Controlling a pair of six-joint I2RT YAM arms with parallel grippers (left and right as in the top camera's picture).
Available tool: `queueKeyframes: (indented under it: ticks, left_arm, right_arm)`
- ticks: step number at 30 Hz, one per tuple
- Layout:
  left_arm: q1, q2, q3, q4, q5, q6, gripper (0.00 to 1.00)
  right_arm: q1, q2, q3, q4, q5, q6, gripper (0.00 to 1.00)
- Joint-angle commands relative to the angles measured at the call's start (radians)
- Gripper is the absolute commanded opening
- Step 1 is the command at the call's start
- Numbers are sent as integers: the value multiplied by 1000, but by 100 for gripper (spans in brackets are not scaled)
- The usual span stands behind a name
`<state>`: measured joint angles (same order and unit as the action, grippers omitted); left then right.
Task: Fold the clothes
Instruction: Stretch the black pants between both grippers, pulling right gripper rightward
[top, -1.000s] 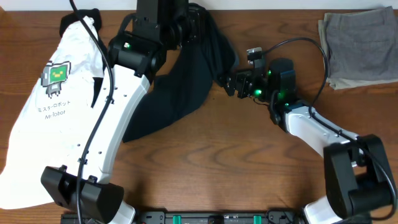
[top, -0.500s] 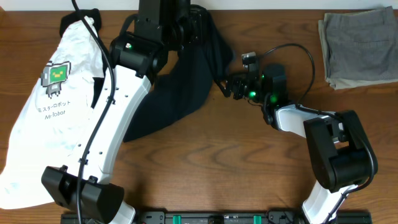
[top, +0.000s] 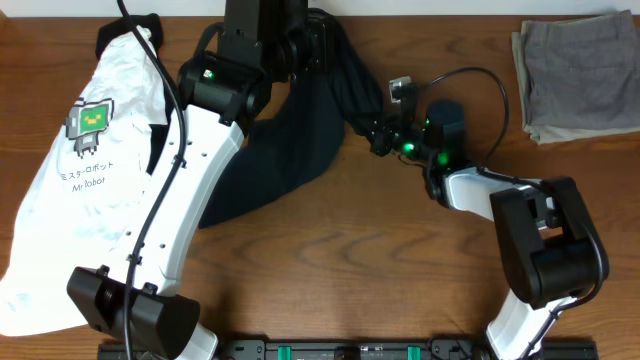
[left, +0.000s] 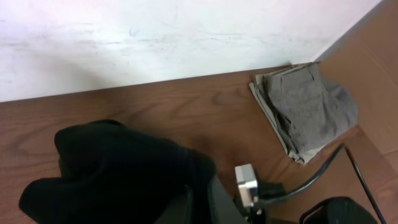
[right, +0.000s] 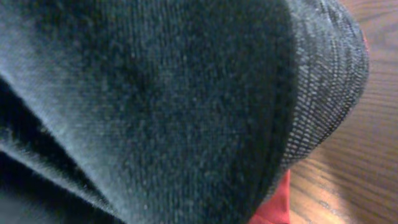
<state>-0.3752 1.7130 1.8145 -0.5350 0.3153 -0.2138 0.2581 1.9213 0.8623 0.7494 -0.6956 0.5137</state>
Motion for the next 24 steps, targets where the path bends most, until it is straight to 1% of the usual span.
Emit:
queueKeyframes:
  ticks: [1,3,7,8,10,14,17,20,21,22,24]
  left_arm:
    - [-2,-24,14,-2,-13,-9,5]
    - [-2,-21,14,-9,-28,-9,6]
    - [-2,-11,14,-10,-29,-9,6]
    - [-2,-6,14,-10,-28,-9,6]
    - [-2,5,14,-10,-28,-9,6]
    - [-2,32,14,-11,-28,-9,6]
    - [-2,56,14,-24,-28,-9,6]
    - [-2,83,14,-50,-28,-9,7]
    - [-2,93,13,-61,-28,-8,9]
    - [-2,101,10,-77,-28,-8,16]
    - [-2,116,8,-117,-29,7,38]
  right_arm:
    - [-101,-74,0,-29,-92,40,1]
    - [-164,-141,0,-123,-103,29,1]
    - [-281,-294,7,-440,-77,-100,1]
    - [-309,-339,12,-552,-42,-154,1]
    - [-344,-404,26,-723,49,-224,1]
    - [-386,-512,79,-1045,322,-334,1]
    - [-390,-540,125,-1198,485,-371,1]
    - [-390,-539,157,-1286,587,-392,1]
    - [-390,-539,159,-1297,607,-396,1]
    - [-391,-539,159,-1304,619,-400,1]
    - [-392,-538,159,-1316,629,-409,1]
